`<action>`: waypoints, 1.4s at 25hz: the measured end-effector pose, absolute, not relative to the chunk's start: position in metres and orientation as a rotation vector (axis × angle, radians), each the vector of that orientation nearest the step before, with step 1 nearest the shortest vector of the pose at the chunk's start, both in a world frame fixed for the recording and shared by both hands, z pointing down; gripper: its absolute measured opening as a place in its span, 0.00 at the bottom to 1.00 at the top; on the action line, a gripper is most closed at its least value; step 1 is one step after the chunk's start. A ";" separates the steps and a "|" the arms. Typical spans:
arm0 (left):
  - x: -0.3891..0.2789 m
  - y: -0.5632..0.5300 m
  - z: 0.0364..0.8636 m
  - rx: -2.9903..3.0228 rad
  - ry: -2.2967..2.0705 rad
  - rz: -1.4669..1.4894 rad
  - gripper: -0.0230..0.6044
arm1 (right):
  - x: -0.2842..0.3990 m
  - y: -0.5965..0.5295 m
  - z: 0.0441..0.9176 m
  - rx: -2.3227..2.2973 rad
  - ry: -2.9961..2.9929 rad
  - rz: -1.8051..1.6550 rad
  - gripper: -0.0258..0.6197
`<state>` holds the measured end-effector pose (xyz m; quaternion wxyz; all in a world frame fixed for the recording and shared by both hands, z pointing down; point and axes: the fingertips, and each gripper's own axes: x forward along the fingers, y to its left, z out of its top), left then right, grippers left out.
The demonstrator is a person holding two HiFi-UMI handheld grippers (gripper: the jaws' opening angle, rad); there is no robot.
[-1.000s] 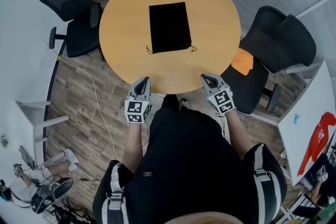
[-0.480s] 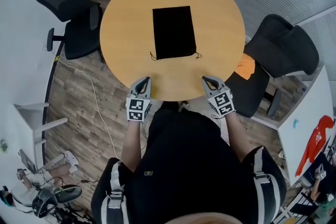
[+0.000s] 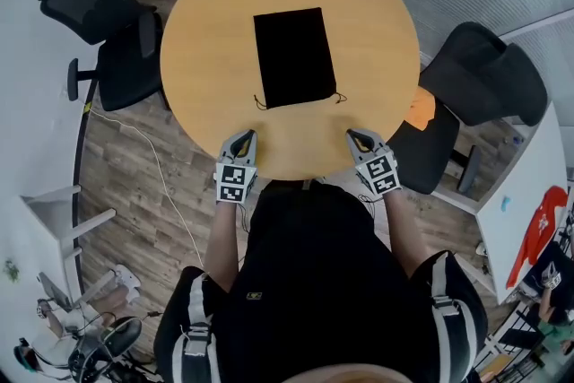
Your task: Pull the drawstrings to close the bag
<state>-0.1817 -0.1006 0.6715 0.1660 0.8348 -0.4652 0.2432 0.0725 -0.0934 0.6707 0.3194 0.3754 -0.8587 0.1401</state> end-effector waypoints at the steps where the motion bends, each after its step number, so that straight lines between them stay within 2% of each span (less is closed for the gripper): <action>1: -0.184 -0.104 0.676 2.371 -1.316 0.701 0.06 | 0.072 -0.097 0.675 0.993 -2.254 0.375 0.13; 13: -0.192 -0.144 0.735 2.418 -1.159 0.891 0.06 | 0.076 -0.137 0.735 1.073 -2.169 0.478 0.13; 25: -0.194 -0.173 0.790 2.521 -0.862 1.235 0.06 | 0.081 -0.182 0.774 1.158 -2.074 0.473 0.13; 26: -0.193 -0.173 0.793 2.542 -0.818 1.276 0.06 | 0.081 -0.184 0.775 1.155 -2.072 0.470 0.14; 27: -0.191 -0.174 0.796 2.562 -0.770 1.312 0.07 | 0.080 -0.186 0.776 1.150 -2.073 0.472 0.29; 28: -0.189 -0.175 0.798 2.580 -0.721 1.340 0.07 | 0.081 -0.189 0.778 1.147 -2.073 0.476 0.34; 30: -0.184 -0.175 0.803 2.602 -0.622 1.375 0.10 | 0.083 -0.192 0.781 1.143 -2.069 0.486 0.36; 32: -0.179 -0.174 0.808 2.609 -0.520 1.402 0.22 | 0.082 -0.193 0.787 1.124 -2.067 0.501 0.39; 35: -0.177 -0.172 0.816 2.632 -0.396 1.496 0.27 | 0.078 -0.193 0.794 1.100 -2.065 0.513 0.43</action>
